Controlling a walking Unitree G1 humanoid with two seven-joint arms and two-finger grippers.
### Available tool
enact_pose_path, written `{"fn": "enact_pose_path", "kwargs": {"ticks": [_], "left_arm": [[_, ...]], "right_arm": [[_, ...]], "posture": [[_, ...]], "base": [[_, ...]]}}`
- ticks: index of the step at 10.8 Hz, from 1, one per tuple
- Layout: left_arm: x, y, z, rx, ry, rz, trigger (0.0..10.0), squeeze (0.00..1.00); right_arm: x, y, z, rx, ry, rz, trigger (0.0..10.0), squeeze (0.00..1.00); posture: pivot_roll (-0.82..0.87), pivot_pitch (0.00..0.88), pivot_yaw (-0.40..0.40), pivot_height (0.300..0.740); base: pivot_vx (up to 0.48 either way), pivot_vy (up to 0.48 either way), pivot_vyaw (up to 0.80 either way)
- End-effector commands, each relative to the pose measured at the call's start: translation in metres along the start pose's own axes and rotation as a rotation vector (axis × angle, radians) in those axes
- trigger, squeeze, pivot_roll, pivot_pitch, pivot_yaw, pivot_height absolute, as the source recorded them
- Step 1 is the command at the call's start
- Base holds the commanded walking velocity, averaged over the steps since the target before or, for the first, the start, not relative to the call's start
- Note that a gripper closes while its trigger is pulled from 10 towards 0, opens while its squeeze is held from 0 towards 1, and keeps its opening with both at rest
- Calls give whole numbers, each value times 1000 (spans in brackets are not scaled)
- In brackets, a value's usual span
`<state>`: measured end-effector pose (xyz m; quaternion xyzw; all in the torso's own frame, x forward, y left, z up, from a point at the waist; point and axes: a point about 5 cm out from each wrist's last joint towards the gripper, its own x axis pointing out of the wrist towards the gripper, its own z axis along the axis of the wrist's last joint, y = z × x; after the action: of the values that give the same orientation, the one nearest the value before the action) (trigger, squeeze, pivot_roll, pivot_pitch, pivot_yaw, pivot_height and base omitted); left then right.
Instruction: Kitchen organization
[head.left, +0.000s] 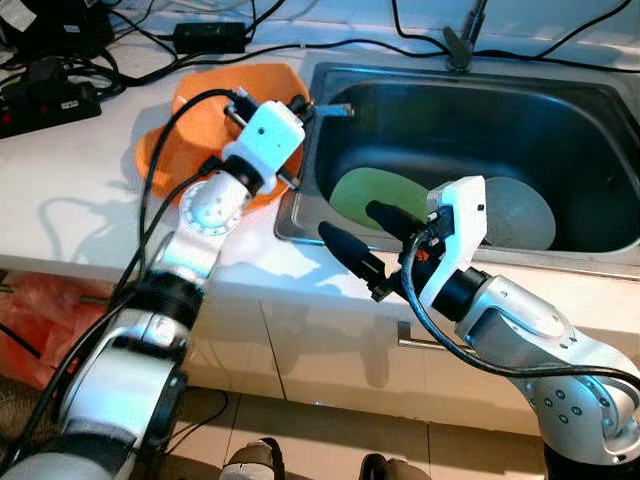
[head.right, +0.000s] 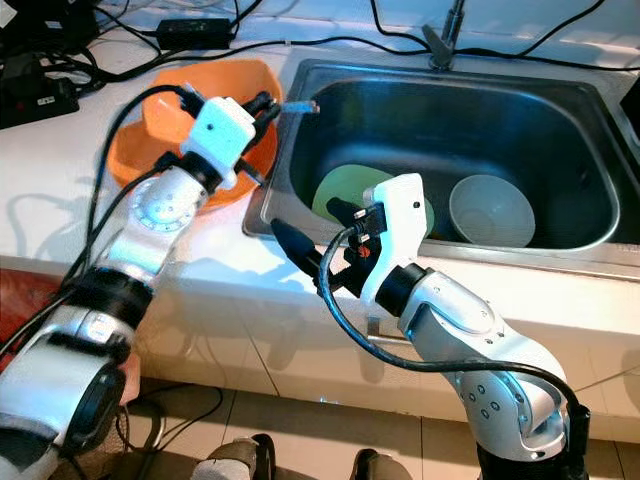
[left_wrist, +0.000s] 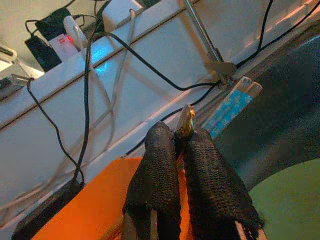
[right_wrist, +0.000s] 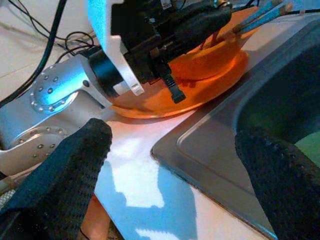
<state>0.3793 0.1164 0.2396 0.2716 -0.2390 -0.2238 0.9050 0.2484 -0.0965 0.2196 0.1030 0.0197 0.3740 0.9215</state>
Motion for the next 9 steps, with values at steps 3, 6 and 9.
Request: {"fn": "enact_pose_path", "kwargs": {"ticks": [3, 6, 9], "left_arm": [[-29, 5, -13, -2, 64, -9, 0, 0], [-46, 27, -3, 36, 53, 81, 0, 0], [-52, 39, 16, 43, 21, 122, 0, 0]], "right_arm": [[-1, -1, -1, -8, 0, -2, 10000, 0], [1, -3, -2, -8, 2, 4, 10000, 0], [1, -4, -2, -11, 1, 3, 10000, 0]], "posture": [[52, 165, 29, 740], [62, 163, 24, 740], [69, 161, 23, 740]], "base": [[0, 0, 0], [0, 0, 0], [0, 0, 0]]}}
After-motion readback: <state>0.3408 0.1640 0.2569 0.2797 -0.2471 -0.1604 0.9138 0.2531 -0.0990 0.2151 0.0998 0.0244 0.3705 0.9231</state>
